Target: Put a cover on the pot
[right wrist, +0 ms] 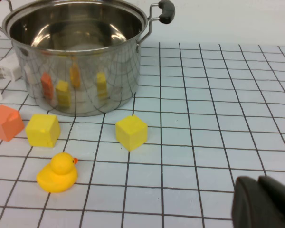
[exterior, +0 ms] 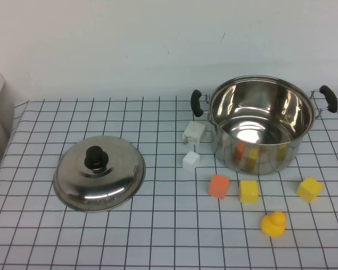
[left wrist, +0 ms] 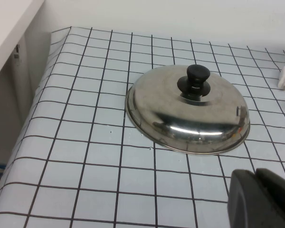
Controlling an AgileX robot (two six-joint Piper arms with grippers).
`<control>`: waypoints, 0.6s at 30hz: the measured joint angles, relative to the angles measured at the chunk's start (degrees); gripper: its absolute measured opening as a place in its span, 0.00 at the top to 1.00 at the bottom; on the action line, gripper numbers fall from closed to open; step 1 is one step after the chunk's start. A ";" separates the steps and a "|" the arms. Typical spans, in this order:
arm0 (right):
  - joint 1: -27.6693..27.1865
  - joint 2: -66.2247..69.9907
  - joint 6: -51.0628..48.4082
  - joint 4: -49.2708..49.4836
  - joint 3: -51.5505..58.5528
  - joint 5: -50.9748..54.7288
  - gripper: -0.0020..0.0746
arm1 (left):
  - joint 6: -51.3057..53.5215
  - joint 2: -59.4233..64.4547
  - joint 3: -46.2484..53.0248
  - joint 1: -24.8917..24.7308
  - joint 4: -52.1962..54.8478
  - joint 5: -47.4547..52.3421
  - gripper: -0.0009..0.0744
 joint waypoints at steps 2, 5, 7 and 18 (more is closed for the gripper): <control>0.00 0.00 0.00 0.00 0.00 0.00 0.96 | 0.00 0.00 0.00 0.00 0.00 0.00 0.99; 0.00 0.00 0.00 0.00 0.00 0.00 0.96 | 0.00 0.00 0.00 0.00 0.00 0.00 0.99; 0.00 0.00 0.00 0.00 0.00 0.00 0.96 | 0.00 0.00 0.00 0.00 0.00 0.00 0.99; 0.00 0.00 0.00 0.00 0.00 0.00 0.96 | 0.00 -0.02 0.00 0.00 -0.71 0.00 0.99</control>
